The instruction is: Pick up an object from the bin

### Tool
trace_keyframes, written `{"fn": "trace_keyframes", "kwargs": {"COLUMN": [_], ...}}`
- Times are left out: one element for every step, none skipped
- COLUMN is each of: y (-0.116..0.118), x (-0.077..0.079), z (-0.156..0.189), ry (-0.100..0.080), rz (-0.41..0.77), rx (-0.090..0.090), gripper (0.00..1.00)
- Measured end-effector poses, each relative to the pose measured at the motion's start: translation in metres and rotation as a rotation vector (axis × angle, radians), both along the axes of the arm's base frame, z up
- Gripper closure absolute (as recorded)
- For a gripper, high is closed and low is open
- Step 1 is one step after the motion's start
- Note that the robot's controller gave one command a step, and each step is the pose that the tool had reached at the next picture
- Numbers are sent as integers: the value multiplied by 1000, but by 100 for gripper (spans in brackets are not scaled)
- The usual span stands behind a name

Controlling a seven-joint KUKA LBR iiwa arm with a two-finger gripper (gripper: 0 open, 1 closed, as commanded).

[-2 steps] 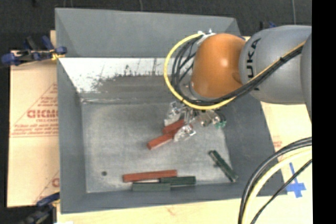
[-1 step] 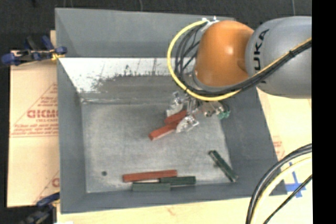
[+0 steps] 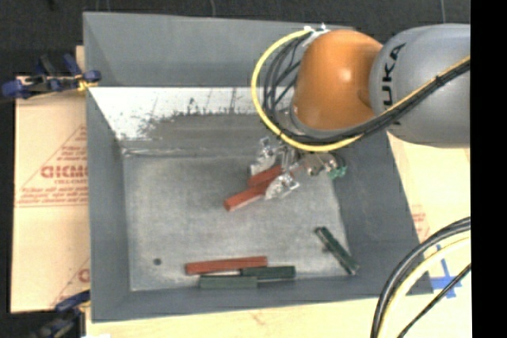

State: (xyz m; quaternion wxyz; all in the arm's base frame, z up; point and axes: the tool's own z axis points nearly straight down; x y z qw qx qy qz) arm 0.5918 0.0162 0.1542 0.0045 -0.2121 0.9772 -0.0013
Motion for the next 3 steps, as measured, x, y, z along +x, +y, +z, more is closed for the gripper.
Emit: {"fn": "trace_keyframes", "kwargs": {"y": [-5,-6,-7], "x": [9,10,12], "z": [-5,8,23], "ry": [-5,19,11], "rz": [65,117,122], "rx": [-1,1,0], "gripper": [100,100,100]}}
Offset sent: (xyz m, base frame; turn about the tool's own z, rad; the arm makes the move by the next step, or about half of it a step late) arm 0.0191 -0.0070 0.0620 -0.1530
